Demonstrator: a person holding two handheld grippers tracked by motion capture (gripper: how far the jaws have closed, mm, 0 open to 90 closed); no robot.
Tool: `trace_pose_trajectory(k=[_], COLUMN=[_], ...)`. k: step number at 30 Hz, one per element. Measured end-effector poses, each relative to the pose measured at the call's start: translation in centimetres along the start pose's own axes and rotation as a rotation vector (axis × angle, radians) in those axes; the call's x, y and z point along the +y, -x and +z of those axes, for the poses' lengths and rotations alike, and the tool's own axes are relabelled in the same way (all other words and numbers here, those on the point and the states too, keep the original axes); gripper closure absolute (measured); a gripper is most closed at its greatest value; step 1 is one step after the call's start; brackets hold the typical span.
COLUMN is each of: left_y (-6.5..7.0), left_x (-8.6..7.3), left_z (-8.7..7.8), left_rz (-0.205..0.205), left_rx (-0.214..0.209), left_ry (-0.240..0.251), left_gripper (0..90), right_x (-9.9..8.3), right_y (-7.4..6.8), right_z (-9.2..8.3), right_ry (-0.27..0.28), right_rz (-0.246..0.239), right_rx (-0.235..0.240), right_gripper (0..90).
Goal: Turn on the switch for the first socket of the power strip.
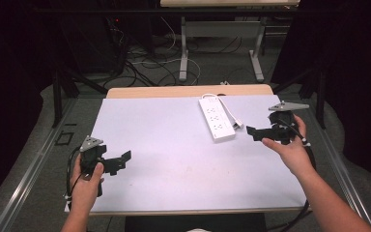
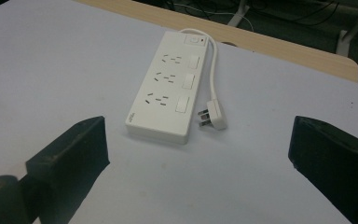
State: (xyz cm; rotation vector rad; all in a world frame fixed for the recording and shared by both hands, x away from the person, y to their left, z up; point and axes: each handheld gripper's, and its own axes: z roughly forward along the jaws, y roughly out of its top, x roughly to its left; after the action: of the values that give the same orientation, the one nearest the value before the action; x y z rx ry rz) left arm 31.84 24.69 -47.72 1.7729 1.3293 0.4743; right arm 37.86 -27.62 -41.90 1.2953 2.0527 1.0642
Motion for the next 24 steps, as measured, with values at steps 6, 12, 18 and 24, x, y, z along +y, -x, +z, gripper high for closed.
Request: trace_pose_trajectory(k=[6,12,18,24], left_y=[-0.3,-0.3,-0.3,-0.4], left_x=[-0.1,-0.2,-0.2,-0.2], left_z=[0.1,0.2,0.3,0.1], left_rz=[-0.019,-0.01,-0.011,-0.017], left_rx=[0.002,0.003,0.002,0.006], left_ry=[-0.013,-0.004,-0.004,0.001], left_gripper=[1.2,0.6,0.7,0.8], right_x=[0.9,1.9,2.7,3.3], right_y=[0.0,-0.2,-0.3,-0.5], right_z=[0.2,0.7,1.5,2.4], right_ry=[-0.006,-0.013,-0.019,-0.025], right_rz=[-0.007,-0.019,-0.028,-0.037], right_rx=[0.003,-0.001,-0.001,-0.003], right_gripper=[4.8,5.0,5.3,6.7])
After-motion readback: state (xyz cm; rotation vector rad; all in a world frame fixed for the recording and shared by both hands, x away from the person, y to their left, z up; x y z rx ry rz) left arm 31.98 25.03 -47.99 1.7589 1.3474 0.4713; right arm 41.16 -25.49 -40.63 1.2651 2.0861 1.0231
